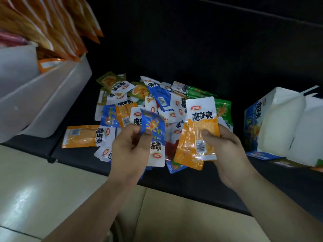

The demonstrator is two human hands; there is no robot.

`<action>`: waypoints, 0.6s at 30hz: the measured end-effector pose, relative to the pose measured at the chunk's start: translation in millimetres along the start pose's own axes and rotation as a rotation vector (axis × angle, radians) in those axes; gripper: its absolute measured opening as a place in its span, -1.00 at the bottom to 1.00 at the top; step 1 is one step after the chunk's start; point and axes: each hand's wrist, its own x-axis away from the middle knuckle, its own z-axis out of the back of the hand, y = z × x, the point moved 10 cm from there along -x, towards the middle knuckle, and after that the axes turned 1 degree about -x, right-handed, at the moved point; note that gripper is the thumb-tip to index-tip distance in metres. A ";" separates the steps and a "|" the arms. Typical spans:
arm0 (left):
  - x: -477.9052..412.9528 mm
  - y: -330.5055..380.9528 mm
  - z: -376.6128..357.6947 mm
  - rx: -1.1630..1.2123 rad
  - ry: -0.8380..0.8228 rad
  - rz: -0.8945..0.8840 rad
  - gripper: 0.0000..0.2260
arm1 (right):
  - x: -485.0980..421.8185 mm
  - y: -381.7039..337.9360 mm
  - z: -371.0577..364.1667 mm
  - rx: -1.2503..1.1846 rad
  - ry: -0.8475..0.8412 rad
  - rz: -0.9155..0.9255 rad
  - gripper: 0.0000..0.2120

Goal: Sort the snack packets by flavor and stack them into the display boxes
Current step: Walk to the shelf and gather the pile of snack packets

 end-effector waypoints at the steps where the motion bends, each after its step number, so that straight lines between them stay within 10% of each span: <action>1: 5.3 2.9 -4.8 0.059 -0.006 0.004 -0.87 | 1.7 1.0 1.9 -0.036 -0.011 -0.023 -0.82; 18: 125.8 43.1 -179.9 -0.177 -0.623 0.035 -0.81 | 98.7 25.1 159.2 -0.227 0.055 0.016 -0.74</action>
